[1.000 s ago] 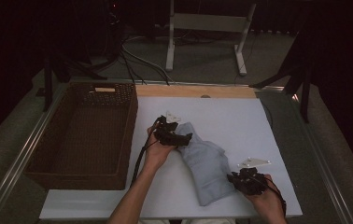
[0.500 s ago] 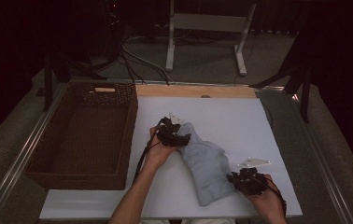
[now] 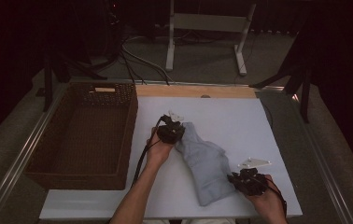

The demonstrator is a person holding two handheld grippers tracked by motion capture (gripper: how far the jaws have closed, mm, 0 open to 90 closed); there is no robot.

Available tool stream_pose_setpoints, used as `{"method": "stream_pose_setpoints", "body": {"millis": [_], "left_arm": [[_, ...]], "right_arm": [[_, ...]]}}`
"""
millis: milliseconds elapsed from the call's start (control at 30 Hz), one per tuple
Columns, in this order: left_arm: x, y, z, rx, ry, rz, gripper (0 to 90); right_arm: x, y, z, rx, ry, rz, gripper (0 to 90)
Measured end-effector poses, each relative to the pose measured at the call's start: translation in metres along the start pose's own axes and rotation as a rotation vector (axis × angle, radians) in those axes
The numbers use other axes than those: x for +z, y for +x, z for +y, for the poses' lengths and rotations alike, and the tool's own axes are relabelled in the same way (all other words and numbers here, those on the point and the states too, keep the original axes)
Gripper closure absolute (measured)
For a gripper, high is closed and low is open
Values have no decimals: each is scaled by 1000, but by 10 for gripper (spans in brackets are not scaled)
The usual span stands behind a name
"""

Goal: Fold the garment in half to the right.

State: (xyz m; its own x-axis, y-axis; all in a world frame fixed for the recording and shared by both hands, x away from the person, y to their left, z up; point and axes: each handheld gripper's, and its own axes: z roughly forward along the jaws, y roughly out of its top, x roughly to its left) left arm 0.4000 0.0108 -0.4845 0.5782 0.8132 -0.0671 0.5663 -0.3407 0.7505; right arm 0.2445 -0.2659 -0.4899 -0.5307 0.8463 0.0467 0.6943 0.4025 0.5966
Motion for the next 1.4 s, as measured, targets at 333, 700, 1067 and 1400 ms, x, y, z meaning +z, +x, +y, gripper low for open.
{"method": "stream_pose_setpoints", "body": {"millis": [333,700,1067,1400], "left_arm": [[-1,6,0,-29,-10,25,876],[2,4,-2,-49,-28,-9,729],[-9,6,-6,-127,-63,-66,228],[-16,6,-19,-161,-69,-82,113]], "right_arm": [[-1,0,-1,-4,2,0,785],[-1,2,-3,-14,11,-10,784],[-1,3,-3,-17,12,-10,782],[-2,3,-3,-17,13,-10,781]]}}
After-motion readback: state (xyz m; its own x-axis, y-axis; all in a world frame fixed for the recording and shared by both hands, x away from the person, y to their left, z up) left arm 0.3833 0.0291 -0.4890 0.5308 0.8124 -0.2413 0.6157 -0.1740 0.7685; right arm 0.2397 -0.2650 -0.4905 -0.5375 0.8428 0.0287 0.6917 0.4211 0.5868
